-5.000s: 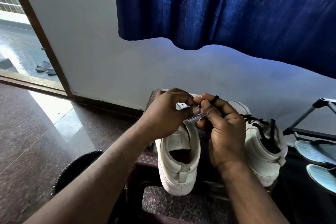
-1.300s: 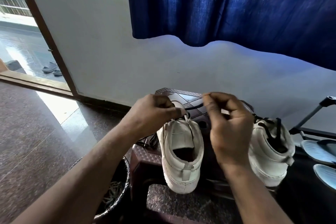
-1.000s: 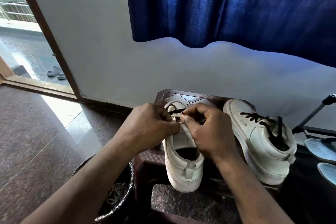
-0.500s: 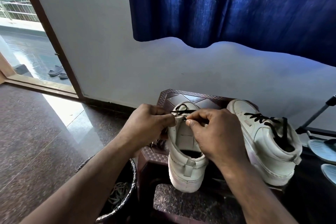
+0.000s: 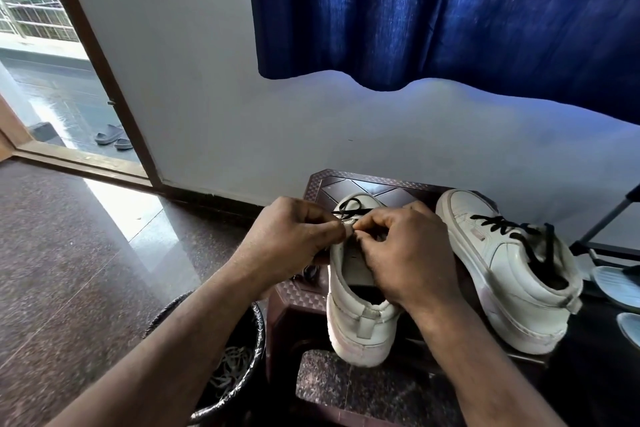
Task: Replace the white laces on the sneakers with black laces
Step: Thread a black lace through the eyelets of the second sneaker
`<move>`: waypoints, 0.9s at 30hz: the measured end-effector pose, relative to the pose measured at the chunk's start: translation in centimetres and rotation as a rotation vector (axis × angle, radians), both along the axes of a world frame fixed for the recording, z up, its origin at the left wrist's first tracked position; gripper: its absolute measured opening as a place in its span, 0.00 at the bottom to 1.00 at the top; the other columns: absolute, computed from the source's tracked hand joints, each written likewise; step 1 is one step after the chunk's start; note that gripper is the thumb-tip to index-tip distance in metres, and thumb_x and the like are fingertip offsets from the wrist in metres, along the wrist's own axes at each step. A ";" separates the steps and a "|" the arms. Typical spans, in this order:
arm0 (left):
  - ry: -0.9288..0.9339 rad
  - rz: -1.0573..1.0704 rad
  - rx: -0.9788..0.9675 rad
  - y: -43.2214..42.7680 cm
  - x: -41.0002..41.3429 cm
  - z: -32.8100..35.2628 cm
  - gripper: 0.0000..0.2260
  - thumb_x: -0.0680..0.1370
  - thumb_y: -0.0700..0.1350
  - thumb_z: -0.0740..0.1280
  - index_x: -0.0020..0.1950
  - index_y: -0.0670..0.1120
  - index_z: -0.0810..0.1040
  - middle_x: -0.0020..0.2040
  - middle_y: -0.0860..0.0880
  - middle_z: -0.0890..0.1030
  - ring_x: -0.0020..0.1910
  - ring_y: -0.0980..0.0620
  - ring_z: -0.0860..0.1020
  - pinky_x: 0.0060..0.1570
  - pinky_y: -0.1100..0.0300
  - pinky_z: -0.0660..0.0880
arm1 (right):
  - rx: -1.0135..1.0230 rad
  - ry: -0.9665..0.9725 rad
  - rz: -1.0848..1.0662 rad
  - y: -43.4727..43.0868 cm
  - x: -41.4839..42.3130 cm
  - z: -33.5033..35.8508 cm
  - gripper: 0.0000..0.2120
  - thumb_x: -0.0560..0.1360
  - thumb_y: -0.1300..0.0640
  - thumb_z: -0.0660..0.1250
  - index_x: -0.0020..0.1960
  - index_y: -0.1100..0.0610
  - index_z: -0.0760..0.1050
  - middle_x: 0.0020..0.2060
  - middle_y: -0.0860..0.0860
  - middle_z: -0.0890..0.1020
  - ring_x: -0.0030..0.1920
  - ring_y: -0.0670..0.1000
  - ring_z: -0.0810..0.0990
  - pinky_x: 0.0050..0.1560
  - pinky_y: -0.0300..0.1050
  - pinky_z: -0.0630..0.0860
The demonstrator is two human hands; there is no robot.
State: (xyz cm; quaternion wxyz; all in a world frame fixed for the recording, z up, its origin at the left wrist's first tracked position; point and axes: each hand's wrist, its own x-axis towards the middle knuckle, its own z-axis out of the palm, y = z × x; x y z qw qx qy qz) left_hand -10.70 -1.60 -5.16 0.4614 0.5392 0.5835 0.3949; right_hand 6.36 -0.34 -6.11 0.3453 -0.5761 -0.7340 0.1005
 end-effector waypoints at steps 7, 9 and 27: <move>-0.106 0.125 -0.093 1.1 1.1 -0.9 0.09 0.80 0.48 0.75 0.45 0.43 0.85 0.33 0.50 0.82 0.29 0.55 0.79 0.43 0.51 0.79 | 0.008 0.075 -0.044 0.3 -0.2 -0.6 0.12 0.70 0.53 0.78 0.46 0.44 0.77 0.36 0.42 0.79 0.43 0.49 0.80 0.51 0.56 0.80; -0.082 0.137 -0.108 1.4 1.1 -1.3 0.07 0.79 0.47 0.75 0.46 0.43 0.85 0.33 0.52 0.83 0.27 0.56 0.78 0.42 0.52 0.80 | 0.011 0.070 -0.041 0.3 -0.1 -0.6 0.12 0.70 0.55 0.78 0.46 0.44 0.77 0.37 0.42 0.79 0.45 0.49 0.79 0.52 0.56 0.79; 1.019 0.042 -0.093 2.6 -4.8 -2.0 0.12 0.75 0.54 0.67 0.38 0.47 0.78 0.42 0.51 0.84 0.45 0.47 0.83 0.47 0.57 0.79 | 0.147 0.087 -0.088 0.2 0.3 -1.4 0.08 0.72 0.59 0.74 0.47 0.47 0.80 0.37 0.41 0.82 0.45 0.52 0.75 0.48 0.53 0.77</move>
